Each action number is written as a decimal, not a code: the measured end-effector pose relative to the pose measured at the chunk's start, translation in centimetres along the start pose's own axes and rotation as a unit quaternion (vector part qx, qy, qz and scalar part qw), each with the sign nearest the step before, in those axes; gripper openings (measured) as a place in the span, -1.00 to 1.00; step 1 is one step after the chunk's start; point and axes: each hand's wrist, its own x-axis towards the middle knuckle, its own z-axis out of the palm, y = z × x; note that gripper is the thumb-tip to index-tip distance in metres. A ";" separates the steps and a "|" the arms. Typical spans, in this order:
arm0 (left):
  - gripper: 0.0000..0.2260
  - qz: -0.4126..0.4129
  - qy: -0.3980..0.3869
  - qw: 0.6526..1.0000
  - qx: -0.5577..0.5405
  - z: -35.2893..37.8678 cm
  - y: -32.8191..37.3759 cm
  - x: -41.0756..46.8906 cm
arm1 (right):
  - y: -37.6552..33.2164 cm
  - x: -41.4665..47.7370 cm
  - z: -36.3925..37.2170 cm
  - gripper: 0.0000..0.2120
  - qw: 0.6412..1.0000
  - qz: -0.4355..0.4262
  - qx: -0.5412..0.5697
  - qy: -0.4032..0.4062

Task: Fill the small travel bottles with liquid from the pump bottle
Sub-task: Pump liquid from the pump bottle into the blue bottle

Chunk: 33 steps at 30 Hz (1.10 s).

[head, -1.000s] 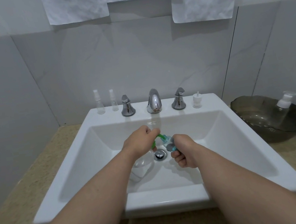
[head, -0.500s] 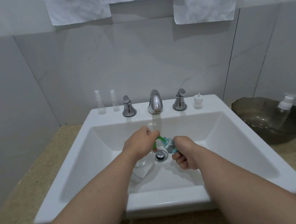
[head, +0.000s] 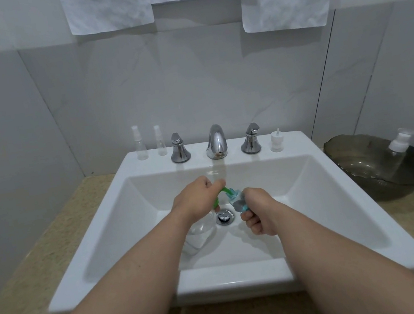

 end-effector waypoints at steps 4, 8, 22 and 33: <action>-0.60 0.002 -0.001 1.000 0.003 0.1 0.0 0.2 | 0.0 -0.1 -0.1 -0.81 1.000 0.000 -0.002 -0.002; -0.65 0.001 -0.004 1.000 -0.003 0.1 0.0 0.3 | 0.0 -0.2 0.0 -0.78 1.000 0.003 -0.010 0.001; -0.46 0.009 -0.010 1.000 0.028 -0.2 -0.1 -0.1 | 0.1 0.3 -0.1 -0.73 1.000 0.002 -0.011 0.002; -0.50 0.015 -0.010 0.999 0.030 0.3 -0.4 0.6 | 0.2 0.5 -0.2 -0.73 1.000 -0.001 0.024 0.015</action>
